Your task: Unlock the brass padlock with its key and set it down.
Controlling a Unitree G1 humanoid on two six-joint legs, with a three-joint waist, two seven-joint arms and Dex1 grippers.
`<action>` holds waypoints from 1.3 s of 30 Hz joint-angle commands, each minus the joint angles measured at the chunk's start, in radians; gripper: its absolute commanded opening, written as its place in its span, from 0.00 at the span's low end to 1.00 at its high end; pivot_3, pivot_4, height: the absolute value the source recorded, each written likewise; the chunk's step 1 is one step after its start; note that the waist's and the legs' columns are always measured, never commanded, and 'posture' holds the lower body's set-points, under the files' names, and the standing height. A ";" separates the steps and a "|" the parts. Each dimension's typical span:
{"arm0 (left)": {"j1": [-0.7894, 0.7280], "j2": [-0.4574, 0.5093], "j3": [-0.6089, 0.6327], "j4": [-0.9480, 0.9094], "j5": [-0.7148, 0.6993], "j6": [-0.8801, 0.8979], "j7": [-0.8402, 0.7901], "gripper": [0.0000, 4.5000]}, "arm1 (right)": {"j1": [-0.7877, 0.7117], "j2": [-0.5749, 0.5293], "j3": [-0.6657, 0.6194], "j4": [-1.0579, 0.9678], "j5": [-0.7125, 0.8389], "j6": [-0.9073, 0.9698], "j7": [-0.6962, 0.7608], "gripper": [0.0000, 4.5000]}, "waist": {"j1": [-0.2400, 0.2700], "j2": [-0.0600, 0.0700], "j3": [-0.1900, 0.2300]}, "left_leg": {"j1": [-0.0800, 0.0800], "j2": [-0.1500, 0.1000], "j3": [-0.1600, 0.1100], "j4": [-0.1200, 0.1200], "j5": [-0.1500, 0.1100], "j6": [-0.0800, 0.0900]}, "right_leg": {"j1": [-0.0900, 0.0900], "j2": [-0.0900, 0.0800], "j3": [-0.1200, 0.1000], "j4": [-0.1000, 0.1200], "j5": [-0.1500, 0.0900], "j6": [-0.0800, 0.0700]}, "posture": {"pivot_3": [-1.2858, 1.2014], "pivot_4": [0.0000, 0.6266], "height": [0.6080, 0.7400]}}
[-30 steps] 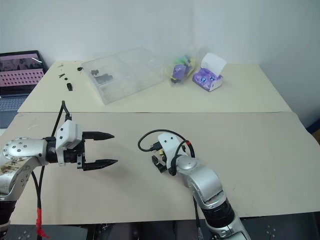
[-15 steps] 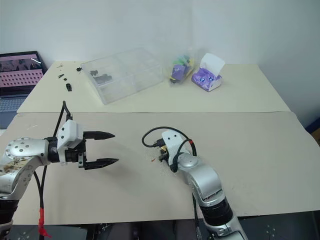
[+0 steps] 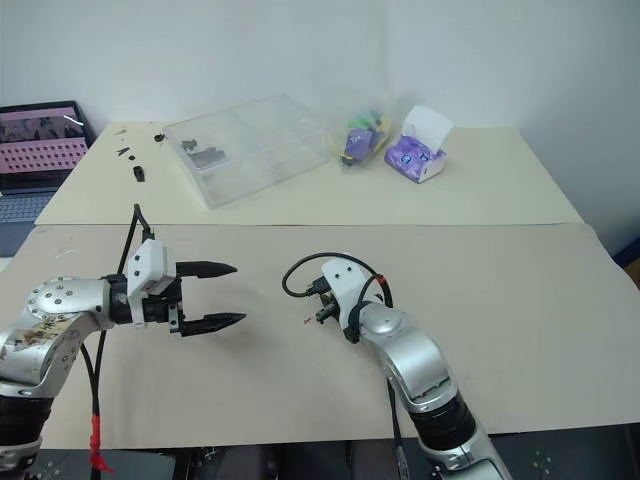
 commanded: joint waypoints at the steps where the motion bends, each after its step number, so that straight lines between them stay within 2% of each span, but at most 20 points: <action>1: -0.020 -0.009 0.005 -0.010 0.003 -0.023 0.009 1.00 | -0.033 -0.087 -0.061 -0.004 0.040 -0.189 0.166 0.20 | 0.001 0.000 0.000 | 0.000 0.000 0.000 0.000 0.000 0.000 | 0.000 0.000 0.000 0.000 0.000 0.000 | 0.52 0.24 1.00; 4: -0.033 -0.013 0.001 -0.006 0.005 -0.024 0.012 1.00 | -0.038 -0.171 -0.038 0.051 0.104 -0.337 0.396 0.20 | 0.001 0.000 0.000 | 0.000 0.000 0.000 0.000 0.000 0.000 | 0.001 0.000 0.000 -0.001 0.000 0.000 | 0.52 0.24 1.00; 7: -0.064 -0.014 0.006 -0.005 -0.007 -0.007 0.018 1.00 | -0.064 -0.207 0.014 0.134 0.133 -0.444 0.582 0.20 | 0.002 -0.001 0.000 | 0.000 0.000 -0.001 0.000 0.000 0.000 | 0.001 0.001 0.000 -0.001 0.000 0.000 | 0.52 0.24 1.00; 11: -0.078 -0.004 0.017 -0.032 -0.032 0.011 0.009 1.00 | -0.134 -0.196 0.097 0.301 0.101 -0.579 0.759 0.20 | -0.002 -0.001 0.000 | 0.001 0.000 -0.001 0.000 0.000 0.000 | 0.001 0.002 0.001 0.000 0.000 0.000 | 0.52 0.24 1.00; 14: -0.053 0.010 0.038 -0.061 -0.030 -0.001 0.009 1.00 | -0.212 -0.148 0.175 0.419 0.045 -0.663 0.836 0.20 | -0.003 0.000 0.000 | 0.001 0.000 -0.001 0.001 0.000 0.000 | 0.001 0.002 0.001 0.001 0.000 0.000 | 0.52 0.24 1.00; 19: 0.014 0.025 0.079 -0.102 -0.040 0.010 0.018 1.00 | -0.293 -0.037 0.229 0.525 -0.010 -0.727 0.858 0.20 | 0.000 0.000 0.000 | 0.001 0.001 -0.001 0.001 0.000 0.000 | 0.001 0.003 0.001 0.002 0.001 -0.002 | 0.52 0.24 1.00; 24: 0.040 0.038 0.104 -0.103 -0.042 0.009 0.026 1.00 | -0.352 0.078 0.263 0.609 -0.083 -0.718 0.809 0.20 | 0.004 0.000 0.001 | 0.000 0.001 -0.001 0.002 0.000 0.000 | 0.000 0.002 0.001 0.003 0.001 -0.002 | 0.52 0.24 1.00; 27: 0.047 0.044 0.109 -0.113 -0.048 0.013 0.028 1.00 | -0.360 0.081 0.319 0.635 -0.190 -0.750 0.772 0.20 | 0.008 0.000 0.001 | 0.001 0.001 -0.001 0.003 0.000 0.000 | 0.000 0.002 0.001 0.004 0.001 -0.002 | 0.52 0.24 1.00; 34: 0.049 0.060 0.111 -0.110 -0.049 0.014 0.022 1.00 | -0.322 0.089 0.337 0.597 -0.254 -0.715 0.741 0.20 | 0.005 0.000 0.001 | 0.002 0.000 0.000 0.003 0.000 0.000 | 0.000 0.001 0.000 0.009 0.000 -0.004 | 0.52 0.24 1.00; 36: 0.046 0.062 0.108 -0.107 -0.050 0.012 0.019 1.00 | -0.318 0.092 0.336 0.605 -0.268 -0.704 0.732 0.42 | 0.005 0.000 0.001 | 0.003 0.000 0.000 0.003 0.000 0.000 | 0.000 0.001 0.000 0.011 -0.001 -0.005 | 0.52 0.24 1.00; 39: 0.040 0.063 0.102 -0.103 -0.051 0.008 0.017 1.00 | -0.306 0.110 0.309 0.598 -0.257 -0.675 0.716 0.64 | 0.003 0.000 0.001 | 0.005 0.001 0.000 0.003 0.000 0.000 | 0.000 0.001 0.000 0.012 -0.002 -0.006 | 0.52 0.24 1.00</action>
